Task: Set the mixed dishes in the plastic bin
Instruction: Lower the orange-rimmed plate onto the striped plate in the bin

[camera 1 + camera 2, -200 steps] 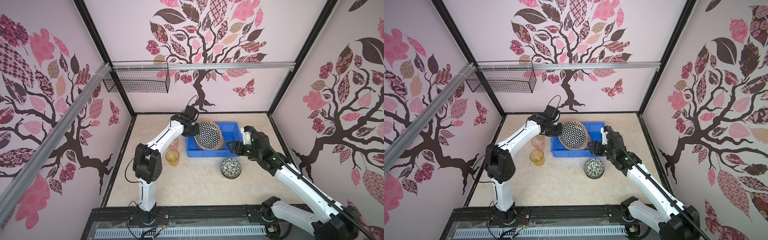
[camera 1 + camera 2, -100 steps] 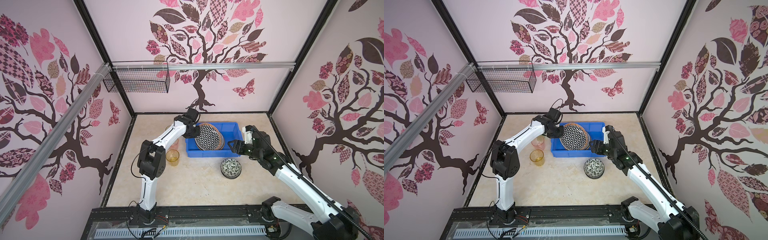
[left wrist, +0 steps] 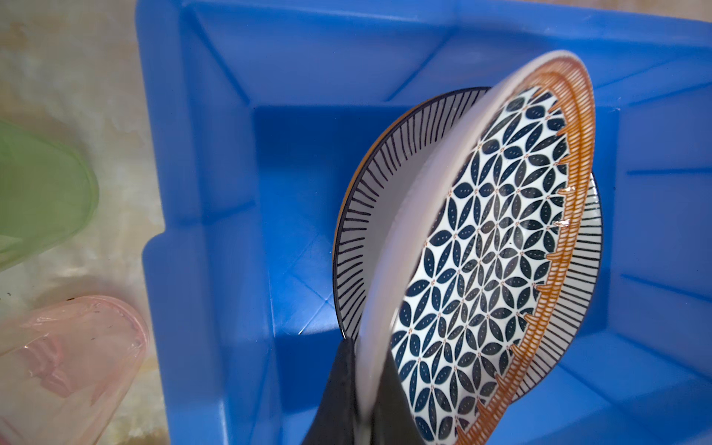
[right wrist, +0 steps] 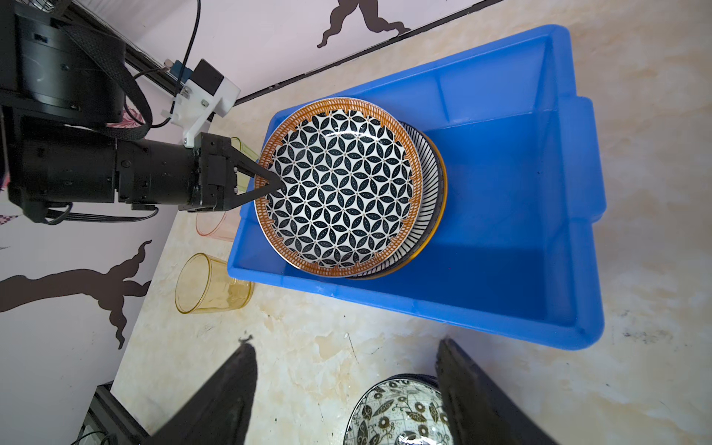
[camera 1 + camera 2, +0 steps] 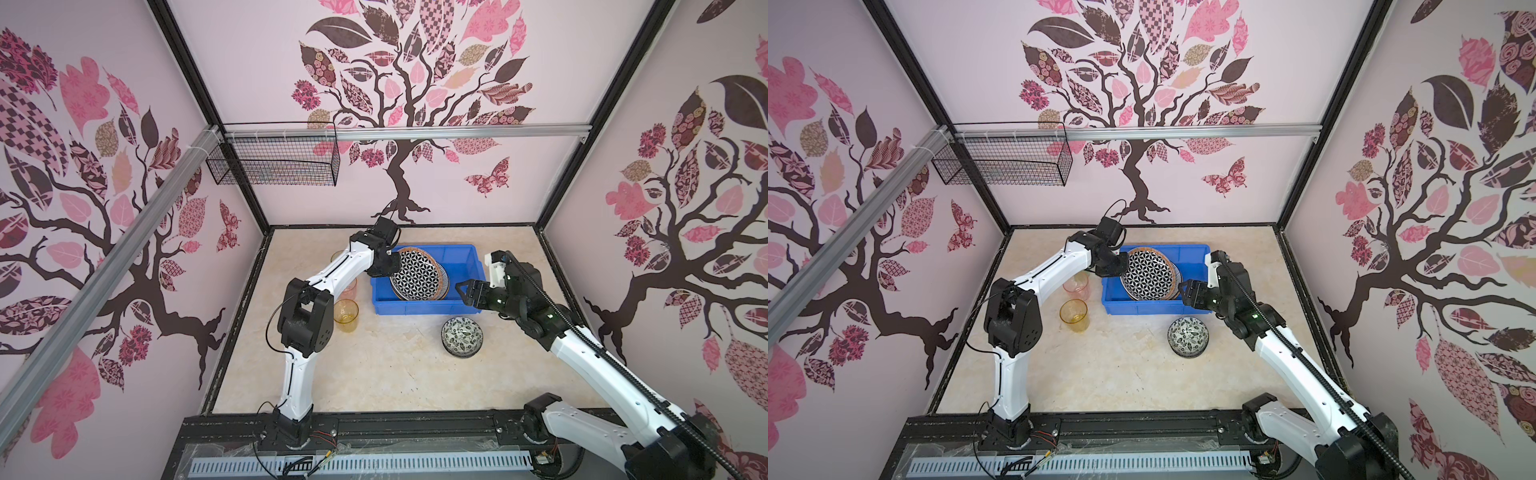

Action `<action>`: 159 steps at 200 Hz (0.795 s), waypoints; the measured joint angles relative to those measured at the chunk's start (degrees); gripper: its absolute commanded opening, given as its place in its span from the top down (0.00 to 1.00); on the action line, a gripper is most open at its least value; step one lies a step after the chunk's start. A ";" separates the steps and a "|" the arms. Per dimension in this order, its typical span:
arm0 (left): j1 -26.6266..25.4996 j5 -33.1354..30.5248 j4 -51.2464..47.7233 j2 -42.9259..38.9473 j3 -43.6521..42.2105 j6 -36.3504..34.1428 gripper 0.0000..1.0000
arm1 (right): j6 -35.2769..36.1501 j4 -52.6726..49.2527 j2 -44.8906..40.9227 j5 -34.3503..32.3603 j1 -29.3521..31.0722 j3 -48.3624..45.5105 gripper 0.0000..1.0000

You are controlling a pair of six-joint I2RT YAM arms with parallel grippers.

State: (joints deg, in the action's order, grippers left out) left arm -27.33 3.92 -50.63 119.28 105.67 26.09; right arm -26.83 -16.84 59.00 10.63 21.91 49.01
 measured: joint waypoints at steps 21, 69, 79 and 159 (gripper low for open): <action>-0.02 0.04 0.00 0.15 0.00 0.31 1.00 | -0.02 0.00 0.00 0.11 0.00 -0.04 0.24; 0.04 0.48 0.28 0.61 0.00 0.96 1.00 | -0.24 0.17 0.00 0.39 0.00 -0.83 0.24; 0.04 0.57 0.31 0.63 0.00 1.01 1.00 | -0.31 0.17 0.00 0.52 0.00 -0.87 0.24; 0.11 2.99 1.75 2.08 -0.02 2.03 1.00 | -0.61 0.39 0.00 0.76 0.00 -1.33 0.24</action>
State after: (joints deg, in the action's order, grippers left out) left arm -27.22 6.92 -48.88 121.36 105.65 28.12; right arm -27.44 -16.45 59.00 11.40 21.91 47.68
